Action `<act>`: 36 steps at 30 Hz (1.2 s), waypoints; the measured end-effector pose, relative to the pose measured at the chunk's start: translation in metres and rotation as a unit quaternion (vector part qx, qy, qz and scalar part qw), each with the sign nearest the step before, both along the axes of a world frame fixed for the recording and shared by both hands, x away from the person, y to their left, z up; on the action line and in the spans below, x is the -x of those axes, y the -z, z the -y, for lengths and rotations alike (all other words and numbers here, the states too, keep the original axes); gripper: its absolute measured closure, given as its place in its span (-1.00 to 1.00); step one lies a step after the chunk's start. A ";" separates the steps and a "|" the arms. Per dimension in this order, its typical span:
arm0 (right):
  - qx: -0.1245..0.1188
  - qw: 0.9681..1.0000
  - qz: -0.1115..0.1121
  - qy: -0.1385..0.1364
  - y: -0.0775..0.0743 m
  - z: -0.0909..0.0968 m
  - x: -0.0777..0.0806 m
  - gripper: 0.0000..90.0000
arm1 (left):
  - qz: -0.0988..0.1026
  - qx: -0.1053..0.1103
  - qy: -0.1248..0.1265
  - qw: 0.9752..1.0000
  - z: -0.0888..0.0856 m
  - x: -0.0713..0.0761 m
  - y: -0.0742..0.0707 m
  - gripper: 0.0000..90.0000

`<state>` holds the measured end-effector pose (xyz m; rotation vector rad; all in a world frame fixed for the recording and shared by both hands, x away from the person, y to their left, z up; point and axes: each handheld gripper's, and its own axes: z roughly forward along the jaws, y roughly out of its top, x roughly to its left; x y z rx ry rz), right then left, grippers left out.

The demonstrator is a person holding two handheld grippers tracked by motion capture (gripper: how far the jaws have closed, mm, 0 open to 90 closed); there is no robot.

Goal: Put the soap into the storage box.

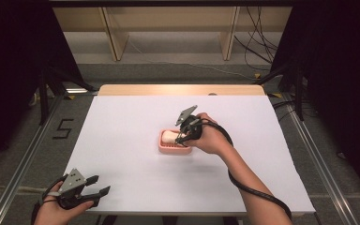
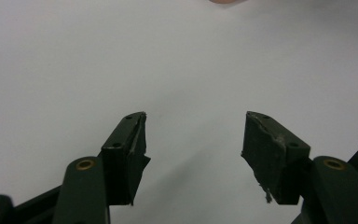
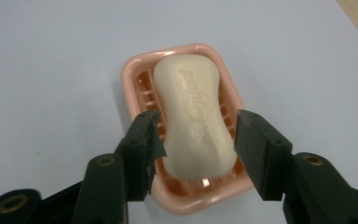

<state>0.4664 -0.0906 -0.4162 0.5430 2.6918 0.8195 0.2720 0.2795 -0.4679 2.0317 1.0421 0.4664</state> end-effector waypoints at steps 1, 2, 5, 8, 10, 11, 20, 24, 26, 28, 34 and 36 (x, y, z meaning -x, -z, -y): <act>-0.004 1.000 -0.001 0.010 -0.001 0.005 0.003 0.22 | 0.000 0.001 0.000 1.000 0.000 0.000 0.000 -0.13; -0.008 1.000 0.003 0.020 -0.001 0.010 0.005 0.27 | 0.000 0.001 -0.001 1.000 0.000 0.000 0.000 -0.13; -0.028 0.999 0.005 0.045 -0.004 0.025 0.013 0.39 | -0.002 -0.009 0.003 1.000 -0.001 0.000 0.000 -0.13; -0.039 0.997 -0.003 0.068 -0.007 0.042 0.022 0.44 | -0.001 -0.008 0.003 1.000 -0.001 -0.001 0.000 -0.13; -0.040 0.996 -0.004 0.082 -0.009 0.052 0.029 0.46 | 0.000 -0.005 0.001 1.000 -0.001 -0.001 0.000 -0.13; -0.042 0.995 0.006 0.087 -0.009 0.059 0.032 0.47 | -0.001 -0.006 0.002 1.000 -0.001 -0.001 0.000 -0.13; -0.060 0.984 -0.023 0.165 -0.011 0.102 0.065 0.51 | 0.000 -0.001 -0.004 1.000 0.000 0.000 0.001 -0.13; -0.065 0.980 -0.026 0.185 -0.005 0.118 0.076 0.49 | -0.004 0.003 -0.008 1.000 0.001 0.000 0.002 -0.13; -0.069 0.979 -0.025 0.191 -0.001 0.125 0.080 0.46 | -0.008 -0.003 -0.006 1.000 0.000 -0.001 0.001 -0.13; -0.080 0.976 -0.019 0.203 0.003 0.130 0.084 0.45 | -0.010 -0.004 -0.004 1.000 0.000 -0.001 0.001 -0.13; -0.080 0.973 -0.024 0.217 0.013 0.145 0.096 0.40 | -0.004 -0.014 -0.004 1.000 0.000 -0.001 0.001 -0.13; -0.082 0.971 -0.025 0.225 0.018 0.150 0.099 0.38 | -0.004 -0.016 -0.006 1.000 0.000 -0.001 0.001 -0.13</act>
